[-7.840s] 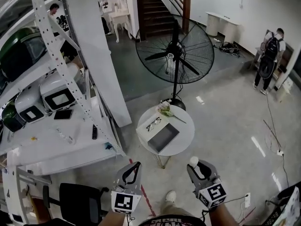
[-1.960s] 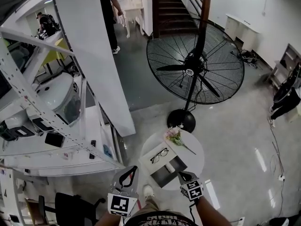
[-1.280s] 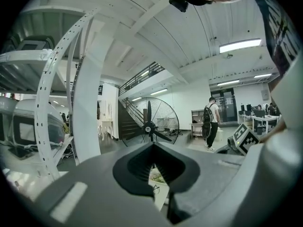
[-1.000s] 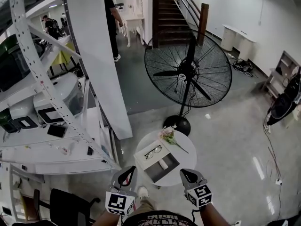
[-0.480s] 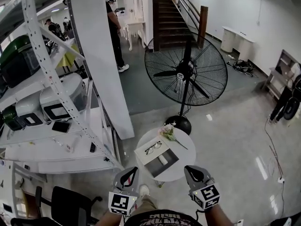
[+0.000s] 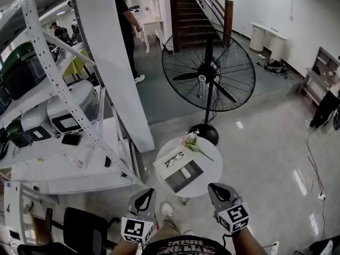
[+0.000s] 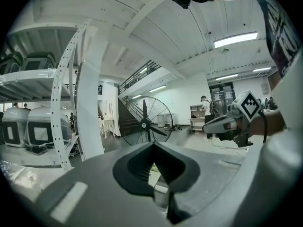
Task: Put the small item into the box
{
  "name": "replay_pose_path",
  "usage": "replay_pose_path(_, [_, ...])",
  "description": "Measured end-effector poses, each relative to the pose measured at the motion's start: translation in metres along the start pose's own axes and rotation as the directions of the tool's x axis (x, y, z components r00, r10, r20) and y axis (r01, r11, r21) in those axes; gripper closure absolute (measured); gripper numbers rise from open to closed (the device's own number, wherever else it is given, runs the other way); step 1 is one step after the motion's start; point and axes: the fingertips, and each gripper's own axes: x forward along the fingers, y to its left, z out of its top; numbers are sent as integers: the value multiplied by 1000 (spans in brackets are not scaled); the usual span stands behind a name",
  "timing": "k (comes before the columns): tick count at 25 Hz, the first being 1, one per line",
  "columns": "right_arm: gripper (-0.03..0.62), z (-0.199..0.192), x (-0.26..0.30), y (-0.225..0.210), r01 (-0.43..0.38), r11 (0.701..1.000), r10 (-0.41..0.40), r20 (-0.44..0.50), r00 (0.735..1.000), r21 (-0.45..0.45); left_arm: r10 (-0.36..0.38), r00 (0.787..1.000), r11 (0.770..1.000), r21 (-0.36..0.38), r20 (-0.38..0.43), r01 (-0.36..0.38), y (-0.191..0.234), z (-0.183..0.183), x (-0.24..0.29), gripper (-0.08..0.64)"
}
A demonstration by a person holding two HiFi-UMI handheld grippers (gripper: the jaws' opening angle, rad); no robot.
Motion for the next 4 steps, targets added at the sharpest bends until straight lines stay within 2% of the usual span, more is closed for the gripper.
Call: replay_pose_path(4, [565, -3, -1, -3, -11, 1000, 11, -21, 1000, -3, 2, 1000, 1000, -7, -3, -2, -4, 5, 4, 558])
